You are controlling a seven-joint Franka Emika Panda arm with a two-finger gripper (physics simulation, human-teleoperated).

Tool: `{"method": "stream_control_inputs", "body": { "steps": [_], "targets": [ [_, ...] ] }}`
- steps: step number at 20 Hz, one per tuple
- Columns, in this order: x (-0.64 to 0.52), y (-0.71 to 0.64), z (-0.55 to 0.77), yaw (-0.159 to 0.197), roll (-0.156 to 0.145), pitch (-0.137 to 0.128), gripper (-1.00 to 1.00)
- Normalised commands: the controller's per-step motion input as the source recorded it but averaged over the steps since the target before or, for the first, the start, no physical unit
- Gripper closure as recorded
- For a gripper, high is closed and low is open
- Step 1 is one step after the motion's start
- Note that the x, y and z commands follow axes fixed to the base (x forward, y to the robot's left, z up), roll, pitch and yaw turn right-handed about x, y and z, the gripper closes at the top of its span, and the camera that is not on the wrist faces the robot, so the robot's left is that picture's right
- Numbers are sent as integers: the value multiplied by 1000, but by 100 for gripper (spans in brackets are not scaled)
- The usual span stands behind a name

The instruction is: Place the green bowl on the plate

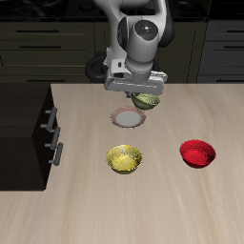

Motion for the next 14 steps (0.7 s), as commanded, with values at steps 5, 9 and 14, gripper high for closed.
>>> {"method": "stream_control_inputs", "body": {
  "steps": [5,9,14],
  "targets": [
    [-9,-40,-22,-2,-13,3,100],
    [-45,-132,-29,-3,-15,4,100],
    [8,-10,-133,-1,5,17,100]
  ]
}}
